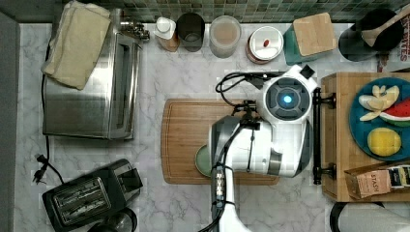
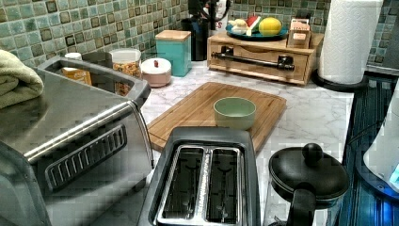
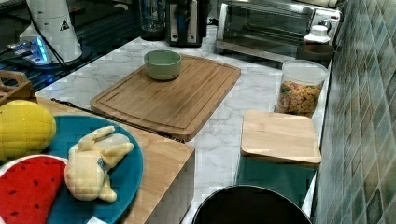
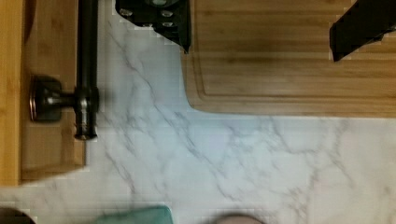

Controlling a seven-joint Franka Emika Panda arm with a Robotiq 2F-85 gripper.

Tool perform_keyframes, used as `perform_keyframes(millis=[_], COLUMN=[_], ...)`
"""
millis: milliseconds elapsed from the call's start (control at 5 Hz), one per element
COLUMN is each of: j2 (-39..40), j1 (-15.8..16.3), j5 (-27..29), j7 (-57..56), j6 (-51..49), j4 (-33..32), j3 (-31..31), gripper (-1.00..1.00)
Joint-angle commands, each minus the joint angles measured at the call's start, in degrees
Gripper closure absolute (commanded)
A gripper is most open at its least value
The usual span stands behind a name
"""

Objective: Open the drawer.

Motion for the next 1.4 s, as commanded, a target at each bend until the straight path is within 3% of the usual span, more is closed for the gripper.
perform_keyframes(millis=[200,600,1000,1400], j2=[-1.0,3.6,5.0,6.0], j1=[-5.1,-6.3,-4.8,-6.1], j5=[-1.8,-3.2,-11.5,-10.6], j7=[-11.5,-14.4,-6.1,-7.8], j6=[9.1,14.4,18.7,18.8], j4=[-6.0,-5.0,-6.8,-6.8], j3=[-4.7,-4.3,-6.2,-8.0], gripper=[-1.0,-1.0,-1.0,-1.0])
